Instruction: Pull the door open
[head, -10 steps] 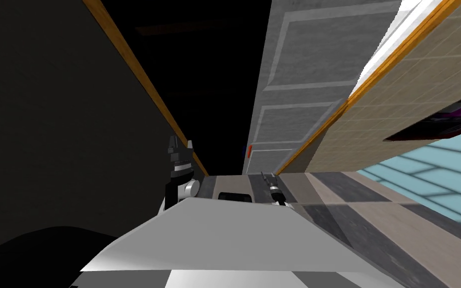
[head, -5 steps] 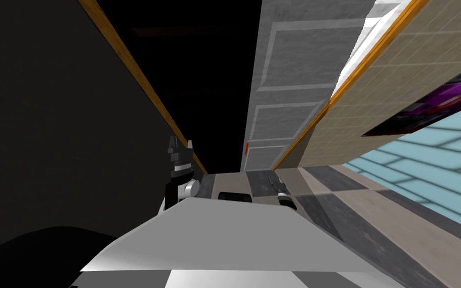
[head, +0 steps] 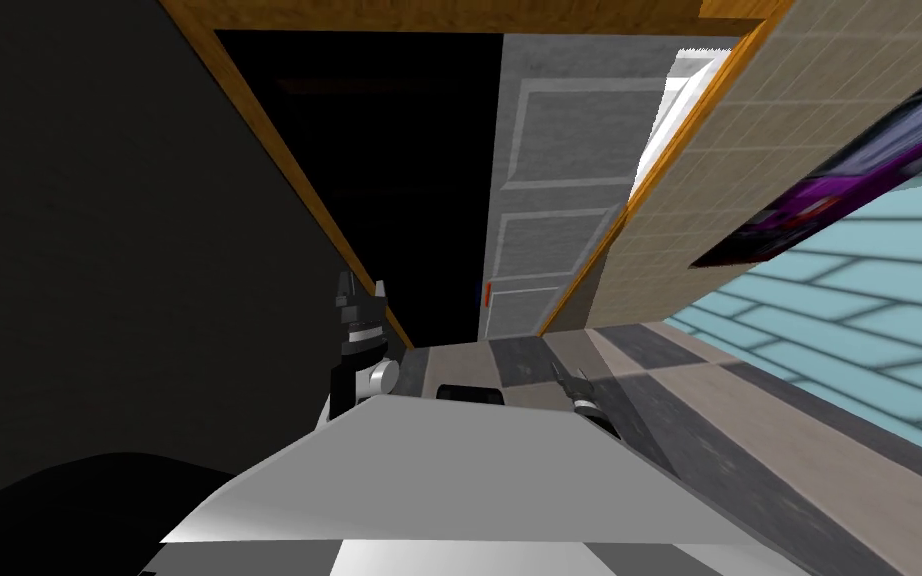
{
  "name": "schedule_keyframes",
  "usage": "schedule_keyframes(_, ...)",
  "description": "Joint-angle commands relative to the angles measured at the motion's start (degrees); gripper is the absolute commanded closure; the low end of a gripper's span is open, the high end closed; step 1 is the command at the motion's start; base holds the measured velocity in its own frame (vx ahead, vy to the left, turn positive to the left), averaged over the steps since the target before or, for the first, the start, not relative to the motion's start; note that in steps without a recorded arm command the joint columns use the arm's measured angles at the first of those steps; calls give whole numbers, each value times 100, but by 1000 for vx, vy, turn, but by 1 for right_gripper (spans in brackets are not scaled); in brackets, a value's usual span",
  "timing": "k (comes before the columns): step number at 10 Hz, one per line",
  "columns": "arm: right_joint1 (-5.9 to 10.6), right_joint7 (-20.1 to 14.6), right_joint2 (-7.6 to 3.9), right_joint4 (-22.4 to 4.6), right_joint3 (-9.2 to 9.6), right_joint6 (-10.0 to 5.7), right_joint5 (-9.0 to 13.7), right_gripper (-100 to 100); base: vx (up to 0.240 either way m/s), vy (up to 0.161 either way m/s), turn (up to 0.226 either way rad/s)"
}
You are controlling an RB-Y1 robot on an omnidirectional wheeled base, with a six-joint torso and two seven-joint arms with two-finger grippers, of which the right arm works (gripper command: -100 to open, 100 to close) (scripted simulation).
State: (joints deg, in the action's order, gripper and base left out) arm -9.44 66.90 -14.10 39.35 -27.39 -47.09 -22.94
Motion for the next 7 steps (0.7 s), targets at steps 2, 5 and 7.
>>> schedule_keyframes(2,-100,-32,-61,134,47,84,122,-100,51,22,40)
schedule_keyframes(5,11,-19,-24,140,137,70,168,-100,176,46,66)
schedule_keyframes(7,129,-12,36,160,226,53,184,-100,183,30,113)
